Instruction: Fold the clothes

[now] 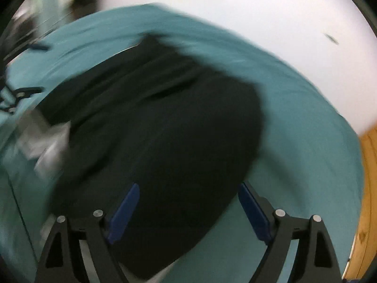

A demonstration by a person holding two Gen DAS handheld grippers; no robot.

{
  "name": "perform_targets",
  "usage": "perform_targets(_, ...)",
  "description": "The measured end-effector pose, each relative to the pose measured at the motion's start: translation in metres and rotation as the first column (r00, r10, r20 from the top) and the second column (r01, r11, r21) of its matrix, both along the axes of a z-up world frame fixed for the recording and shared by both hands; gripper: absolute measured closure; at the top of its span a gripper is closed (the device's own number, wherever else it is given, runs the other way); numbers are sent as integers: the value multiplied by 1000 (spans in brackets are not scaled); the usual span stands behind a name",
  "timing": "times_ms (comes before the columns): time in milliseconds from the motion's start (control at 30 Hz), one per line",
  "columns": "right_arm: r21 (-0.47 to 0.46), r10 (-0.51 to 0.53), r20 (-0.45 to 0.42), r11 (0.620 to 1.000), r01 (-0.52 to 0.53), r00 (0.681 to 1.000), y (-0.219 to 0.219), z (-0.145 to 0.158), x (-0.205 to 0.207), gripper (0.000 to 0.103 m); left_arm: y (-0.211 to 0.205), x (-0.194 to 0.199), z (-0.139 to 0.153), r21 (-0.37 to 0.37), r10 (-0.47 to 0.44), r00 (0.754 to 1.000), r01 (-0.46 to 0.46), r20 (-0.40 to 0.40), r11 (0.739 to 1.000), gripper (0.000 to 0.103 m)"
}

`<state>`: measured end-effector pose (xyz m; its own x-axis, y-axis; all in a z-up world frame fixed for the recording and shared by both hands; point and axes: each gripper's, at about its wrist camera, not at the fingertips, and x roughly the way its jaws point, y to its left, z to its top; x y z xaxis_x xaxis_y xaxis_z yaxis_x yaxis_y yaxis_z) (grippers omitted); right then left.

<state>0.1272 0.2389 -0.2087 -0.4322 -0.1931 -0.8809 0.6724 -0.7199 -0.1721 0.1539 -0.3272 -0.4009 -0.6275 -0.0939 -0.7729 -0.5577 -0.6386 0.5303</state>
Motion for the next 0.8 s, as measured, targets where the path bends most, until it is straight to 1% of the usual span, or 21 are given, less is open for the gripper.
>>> perform_targets(33,-20,48,2,999,-48,999,-12,-3,23,18,5,29,-13,-39,-27,998,29,52,999,21)
perform_targets(67,-44,87,-15,995,-88,996,-24,-4,43,18,7,49,-25,-54,-27,995,32,94,998,21)
perform_targets(133,-70,133,-39,988,-136,990,-54,-13,51,18,1,73,-48,-74,27,989,-17,144,997,21)
perform_targets(167,-74,148,-87,985,-155,985,-69,-18,52,19,-2,74,-54,-81,51,990,-40,135,996,21)
perform_targets(200,-60,147,-114,986,-154,983,-84,-22,52,19,-5,72,-59,-88,74,990,-63,122,994,21)
perform_targets(267,-76,99,-136,991,-110,986,-102,-30,35,23,-18,53,-60,-46,142,984,-138,109,989,21)
perform_targets(300,-128,41,-118,990,-56,992,-100,-29,19,23,-24,43,-61,-23,177,979,-176,105,984,21)
perform_targets(333,-168,-11,-95,986,-5,995,-108,-35,6,23,-35,31,-61,26,230,966,-235,118,972,21)
perform_targets(367,-189,-57,-73,981,43,996,-111,-40,-6,28,-45,19,-60,78,283,949,-296,137,952,21)
perform_targets(400,-176,-85,-29,981,79,996,-112,-49,-21,36,-56,7,-60,128,334,929,-355,159,926,21)
perform_targets(433,-133,-73,15,988,74,997,-119,-63,-34,43,-67,-5,-60,176,383,906,-413,183,894,21)
perform_targets(467,-86,-57,60,994,62,997,-126,-77,-46,72,-80,-13,-65,223,420,882,-462,214,858,21)
perform_targets(500,-117,-75,91,989,85,993,-122,-79,-52,92,-93,-20,-70,267,452,857,-509,248,818,21)
perform_targets(533,-159,-96,121,981,115,988,-115,-78,-56,92,-107,-27,-73,324,482,826,-560,292,763,35)
perform_targets(567,-207,-131,130,966,156,983,-103,-69,-57,95,-121,-33,-76,377,507,793,-608,339,699,50)
perform_targets(600,-256,-168,137,946,199,976,-90,-60,-57,96,-129,-33,-67,413,525,785,-619,328,668,80)
perform_targets(633,-285,-187,130,934,217,974,-81,-50,-54,96,-137,-32,-56,447,543,780,-624,311,641,94)
perform_targets(700,-354,-224,119,901,252,967,-61,-23,-41,97,-152,-31,-34,514,579,767,-628,278,585,94)
perform_targets(733,-387,-230,114,886,257,966,-54,-12,-36,97,-153,-25,-16,527,585,785,-591,204,610,94)
perform_targets(767,-418,-234,110,871,259,966,-49,0,-32,97,-148,-17,5,516,572,814,-536,105,668,94)
perform_targets(800,-435,-222,121,864,253,967,-47,6,-25,97,-143,-11,24,491,546,838,-482,15,726,94)
